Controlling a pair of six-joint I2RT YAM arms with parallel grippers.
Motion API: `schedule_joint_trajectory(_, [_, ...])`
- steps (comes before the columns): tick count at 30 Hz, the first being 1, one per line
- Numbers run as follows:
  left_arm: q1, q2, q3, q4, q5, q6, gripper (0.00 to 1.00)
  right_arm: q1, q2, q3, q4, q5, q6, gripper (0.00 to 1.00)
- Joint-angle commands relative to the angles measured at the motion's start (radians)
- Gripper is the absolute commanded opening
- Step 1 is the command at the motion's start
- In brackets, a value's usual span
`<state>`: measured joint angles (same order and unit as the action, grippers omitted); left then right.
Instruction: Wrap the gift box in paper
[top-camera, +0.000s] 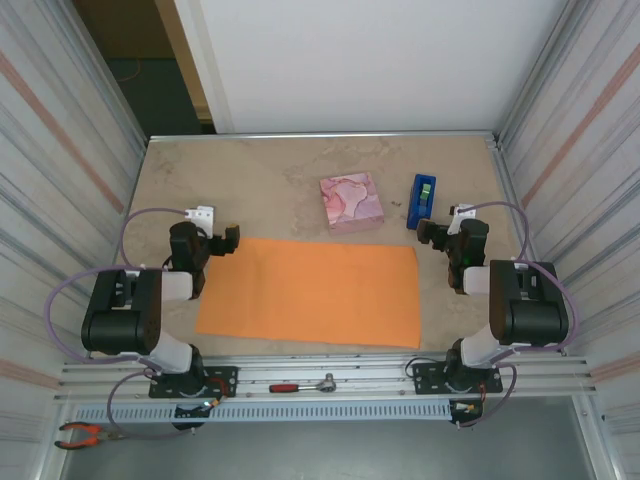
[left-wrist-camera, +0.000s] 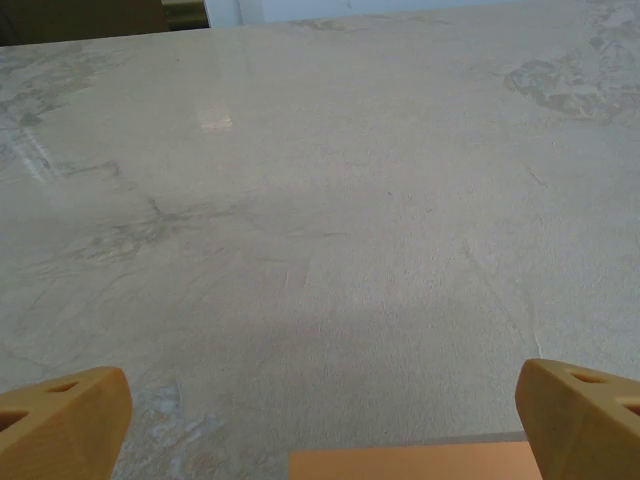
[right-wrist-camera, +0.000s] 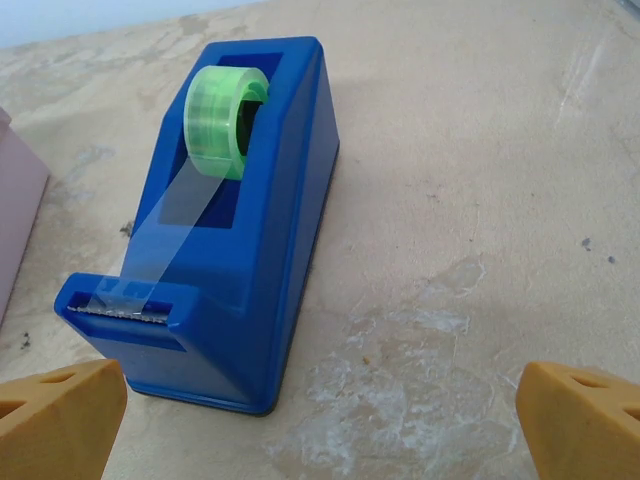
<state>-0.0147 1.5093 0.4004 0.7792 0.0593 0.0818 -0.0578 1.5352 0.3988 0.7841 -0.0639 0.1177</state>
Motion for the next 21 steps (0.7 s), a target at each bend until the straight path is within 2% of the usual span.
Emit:
schedule_joint_trajectory(1, [0.009,0.009,0.021,-0.002,0.019,-0.007,0.99,0.007,0.004,0.014,0.006,0.022,-0.034,0.98])
schedule_joint_trajectory(21, [0.014,0.006,0.018,0.002,0.028,-0.011,0.99,-0.005,0.008,0.021,-0.001,0.001,-0.027,0.98])
